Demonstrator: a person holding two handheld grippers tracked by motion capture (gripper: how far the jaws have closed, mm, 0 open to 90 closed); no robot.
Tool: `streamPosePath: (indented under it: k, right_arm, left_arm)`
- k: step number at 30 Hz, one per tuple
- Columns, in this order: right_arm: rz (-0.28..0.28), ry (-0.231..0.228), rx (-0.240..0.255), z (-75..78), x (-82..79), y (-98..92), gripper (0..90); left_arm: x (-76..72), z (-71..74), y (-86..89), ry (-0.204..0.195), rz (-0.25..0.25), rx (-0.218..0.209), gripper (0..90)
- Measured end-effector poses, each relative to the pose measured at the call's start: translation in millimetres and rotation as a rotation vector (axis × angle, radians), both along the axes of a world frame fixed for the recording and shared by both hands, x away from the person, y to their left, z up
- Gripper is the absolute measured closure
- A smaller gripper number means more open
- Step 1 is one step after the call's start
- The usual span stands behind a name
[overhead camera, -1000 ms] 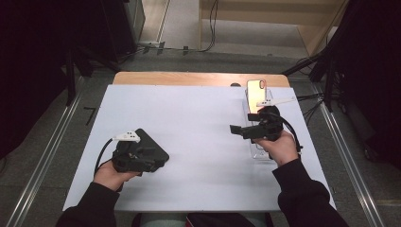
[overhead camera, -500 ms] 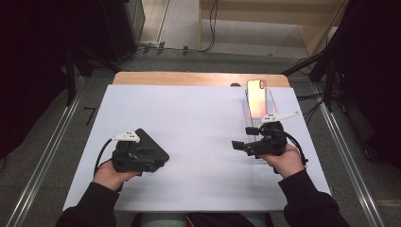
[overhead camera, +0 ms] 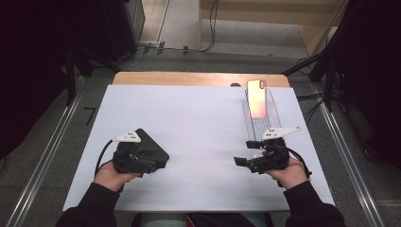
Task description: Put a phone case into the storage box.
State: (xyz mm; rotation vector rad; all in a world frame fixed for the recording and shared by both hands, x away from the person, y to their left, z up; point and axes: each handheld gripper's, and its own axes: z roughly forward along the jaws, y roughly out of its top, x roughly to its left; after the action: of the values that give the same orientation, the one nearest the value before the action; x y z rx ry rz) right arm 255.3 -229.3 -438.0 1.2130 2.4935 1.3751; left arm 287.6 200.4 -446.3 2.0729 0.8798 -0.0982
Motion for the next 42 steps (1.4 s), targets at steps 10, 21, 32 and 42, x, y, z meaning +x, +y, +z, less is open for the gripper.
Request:
streamPosePath:
  k: [10,21,32,42]
  right_arm:
    - [0.003,0.016,-0.022,-17.9,-11.1,-4.6,11.9]
    - [0.001,0.005,-0.019,-19.7,-11.6,-6.6,11.9]
    - [0.009,0.008,-0.018,-20.5,-14.1,-6.4,11.9]
    - [0.019,-0.011,-0.031,-22.1,-14.0,-4.9,12.0]
  left_arm:
    - [-6.4,0.6,2.8,-0.002,-0.006,-0.008,29.6]
    - [-7.1,0.3,4.4,-0.024,-0.011,-0.011,29.1]
    - [-0.6,6.5,26.7,-0.029,0.136,0.028,28.4]
    - [7.7,6.1,55.7,0.004,0.294,0.059,35.8]
